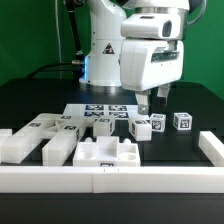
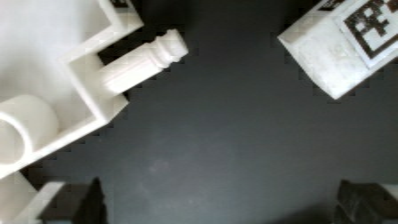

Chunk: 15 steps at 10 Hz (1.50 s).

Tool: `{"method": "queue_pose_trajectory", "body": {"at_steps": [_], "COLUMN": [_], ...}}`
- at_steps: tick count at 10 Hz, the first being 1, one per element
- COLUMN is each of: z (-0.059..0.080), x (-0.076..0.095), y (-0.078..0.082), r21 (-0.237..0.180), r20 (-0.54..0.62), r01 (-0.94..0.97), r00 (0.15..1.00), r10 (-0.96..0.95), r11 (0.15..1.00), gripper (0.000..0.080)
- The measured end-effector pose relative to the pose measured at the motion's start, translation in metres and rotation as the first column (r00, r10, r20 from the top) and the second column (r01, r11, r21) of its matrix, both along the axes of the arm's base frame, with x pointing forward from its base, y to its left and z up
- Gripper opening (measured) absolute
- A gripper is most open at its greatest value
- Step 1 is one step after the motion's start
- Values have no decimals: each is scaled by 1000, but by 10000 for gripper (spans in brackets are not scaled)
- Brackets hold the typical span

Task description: Assemble chair

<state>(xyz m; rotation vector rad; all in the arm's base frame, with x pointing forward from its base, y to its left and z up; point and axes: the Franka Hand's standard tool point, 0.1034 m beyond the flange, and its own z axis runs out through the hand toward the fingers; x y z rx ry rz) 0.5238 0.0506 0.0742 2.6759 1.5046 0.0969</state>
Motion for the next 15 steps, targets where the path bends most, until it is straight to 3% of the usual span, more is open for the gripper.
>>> {"method": "queue_pose_trajectory", "body": {"at_steps": [6,10,15], "z": [0,-1,-3], "x": [0,-4,-5], "y": [0,-11,-8], "r21": [4,9,39], "r20": [-1,-63,-80], "r01": [25,280,586], "r00": [1000,958,809], "r10": [-25,-279,-582], "r11": [1000,960,809], "gripper": [649,649,650]}}
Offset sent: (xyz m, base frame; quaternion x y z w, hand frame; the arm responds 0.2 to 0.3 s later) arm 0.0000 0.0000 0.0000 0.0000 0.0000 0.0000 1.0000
